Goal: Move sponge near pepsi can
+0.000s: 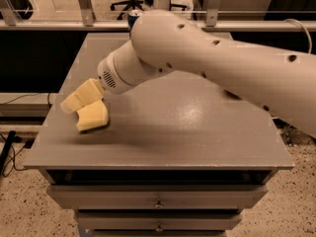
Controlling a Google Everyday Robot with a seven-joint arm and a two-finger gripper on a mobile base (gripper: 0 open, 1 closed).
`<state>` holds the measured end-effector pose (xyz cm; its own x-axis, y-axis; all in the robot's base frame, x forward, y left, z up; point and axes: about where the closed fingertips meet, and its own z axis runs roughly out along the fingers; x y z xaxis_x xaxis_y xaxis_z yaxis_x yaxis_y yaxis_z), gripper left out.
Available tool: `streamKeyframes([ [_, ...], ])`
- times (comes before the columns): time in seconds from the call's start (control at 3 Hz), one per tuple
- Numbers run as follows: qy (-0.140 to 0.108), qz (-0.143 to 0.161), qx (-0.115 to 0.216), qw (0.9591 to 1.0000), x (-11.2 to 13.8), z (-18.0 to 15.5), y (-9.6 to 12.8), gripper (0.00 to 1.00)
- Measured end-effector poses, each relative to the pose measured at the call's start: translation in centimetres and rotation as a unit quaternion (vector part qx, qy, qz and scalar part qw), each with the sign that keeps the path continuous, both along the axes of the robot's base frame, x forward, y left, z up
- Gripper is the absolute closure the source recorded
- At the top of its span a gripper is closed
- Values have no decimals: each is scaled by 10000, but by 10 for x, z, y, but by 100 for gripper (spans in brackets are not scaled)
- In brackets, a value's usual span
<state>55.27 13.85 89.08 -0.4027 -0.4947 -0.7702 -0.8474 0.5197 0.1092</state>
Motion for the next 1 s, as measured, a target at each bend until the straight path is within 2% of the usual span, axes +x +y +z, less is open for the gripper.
streamKeyframes([
  [0.33, 206, -504, -14, 9985, 2, -24, 9, 0],
  [0.67, 624, -980, 11, 9932, -4, -42, 23, 0],
  [1.0, 886, -1210, -4, 9887, -8, -53, 32, 0],
])
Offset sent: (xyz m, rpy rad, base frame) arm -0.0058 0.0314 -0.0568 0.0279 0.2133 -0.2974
